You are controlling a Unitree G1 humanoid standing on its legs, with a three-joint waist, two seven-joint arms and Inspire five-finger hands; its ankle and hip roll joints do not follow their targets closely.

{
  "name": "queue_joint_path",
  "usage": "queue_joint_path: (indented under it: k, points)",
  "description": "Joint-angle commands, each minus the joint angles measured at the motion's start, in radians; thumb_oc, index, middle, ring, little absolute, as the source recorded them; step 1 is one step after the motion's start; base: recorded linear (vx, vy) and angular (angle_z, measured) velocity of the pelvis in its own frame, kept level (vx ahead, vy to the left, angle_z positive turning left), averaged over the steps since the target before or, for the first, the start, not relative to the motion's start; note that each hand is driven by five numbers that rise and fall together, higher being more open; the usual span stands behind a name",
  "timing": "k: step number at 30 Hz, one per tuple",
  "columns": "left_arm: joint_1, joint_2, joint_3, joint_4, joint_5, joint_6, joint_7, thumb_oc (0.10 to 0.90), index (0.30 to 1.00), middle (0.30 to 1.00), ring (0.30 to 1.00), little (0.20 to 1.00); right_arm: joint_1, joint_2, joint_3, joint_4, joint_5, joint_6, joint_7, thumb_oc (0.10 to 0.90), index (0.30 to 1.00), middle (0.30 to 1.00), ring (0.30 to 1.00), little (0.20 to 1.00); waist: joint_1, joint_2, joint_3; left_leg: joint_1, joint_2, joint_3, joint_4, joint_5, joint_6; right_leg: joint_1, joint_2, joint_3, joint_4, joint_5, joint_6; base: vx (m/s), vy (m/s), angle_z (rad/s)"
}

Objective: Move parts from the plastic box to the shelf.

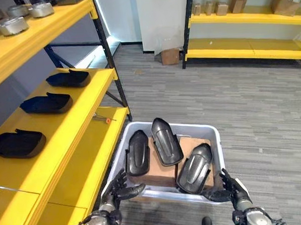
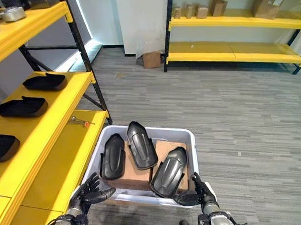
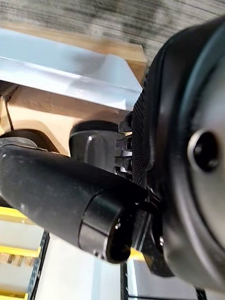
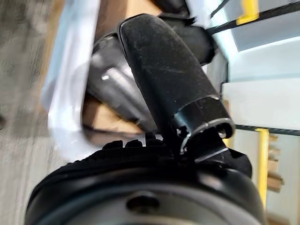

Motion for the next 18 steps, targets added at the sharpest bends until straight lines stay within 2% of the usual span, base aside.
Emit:
queue_joint_path:
  k: [1, 4, 8, 9, 10, 15, 18]
  points:
    - [-0.049, -0.01, 0.032, -0.128, -0.007, -0.095, -0.009, 0.9, 1.0, 1.0, 1.0, 1.0, -0.117, -0.036, -0.037, -0.153, -0.05, -0.11, -0.017, 0.9, 1.0, 1.0, 1.0, 1.0, 0.018, 0.004, -0.02, -0.04, 0.047, -0.033, -0.008, -0.003, 0.008, 0.009, -0.012, -0.038, 0.05, -0.073, 0.015, 0.01, 0.062, -0.01]
    - [-0.065, -0.001, 0.037, -0.161, -0.012, -0.102, -0.008, 0.9, 1.0, 1.0, 1.0, 1.0, -0.164, -0.046, -0.042, -0.19, -0.099, -0.122, -0.047, 0.9, 1.0, 1.0, 1.0, 1.0, 0.028, -0.002, 0.0, -0.062, 0.042, -0.032, -0.006, 0.001, 0.011, -0.006, -0.022, -0.044, 0.042, -0.061, 0.019, -0.03, 0.02, 0.01]
    - [-0.12, 0.02, 0.034, -0.218, -0.005, -0.127, 0.004, 0.9, 1.0, 1.0, 1.0, 1.0, -0.284, -0.081, -0.038, -0.237, -0.248, -0.136, -0.111, 0.9, 1.0, 1.0, 1.0, 1.0, 0.038, -0.007, 0.048, -0.135, 0.042, -0.035, 0.021, 0.006, 0.012, -0.064, -0.031, -0.045, 0.041, -0.043, 0.021, -0.14, 0.013, -0.01]
    - [-0.154, 0.032, 0.027, -0.25, -0.006, -0.142, 0.017, 0.9, 1.0, 1.0, 1.0, 1.0, -0.352, -0.087, -0.027, -0.26, -0.282, -0.138, -0.143, 0.9, 1.0, 1.0, 1.0, 1.0, 0.044, -0.009, 0.085, -0.182, 0.044, -0.038, 0.045, 0.01, 0.01, -0.101, -0.035, -0.044, 0.047, -0.034, 0.017, -0.18, -0.005, 0.02]
    - [-0.156, 0.032, 0.028, -0.25, -0.006, -0.141, 0.017, 0.9, 1.0, 1.0, 1.0, 1.0, -0.355, -0.087, -0.027, -0.259, -0.282, -0.138, -0.144, 0.9, 1.0, 1.0, 1.0, 1.0, 0.043, -0.009, 0.085, -0.188, 0.044, -0.039, 0.05, 0.009, 0.01, -0.106, -0.036, -0.043, 0.05, -0.034, 0.017, -0.19, -0.01, 0.04]
    - [-0.267, 0.032, -0.003, -0.291, -0.027, -0.182, 0.063, 0.9, 1.0, 1.0, 1.0, 1.0, -0.52, -0.072, 0.051, -0.209, -0.33, -0.126, -0.207, 0.9, 1.0, 1.0, 1.0, 1.0, 0.062, -0.006, 0.175, -0.349, 0.044, -0.071, 0.166, 0.003, 0.004, -0.203, -0.049, -0.047, 0.088, -0.021, 0.004, -0.14, -0.032, 0.02]
    - [-0.293, 0.026, -0.005, -0.298, -0.041, -0.192, 0.081, 0.9, 1.0, 1.0, 1.0, 1.0, -0.559, -0.06, 0.072, -0.176, -0.328, -0.122, -0.23, 0.9, 1.0, 1.0, 1.0, 1.0, 0.062, 0.0, 0.186, -0.388, 0.045, -0.077, 0.188, 0.002, 0.003, -0.227, -0.052, -0.053, 0.098, -0.021, 0.001, -0.03, -0.005, 0.12]
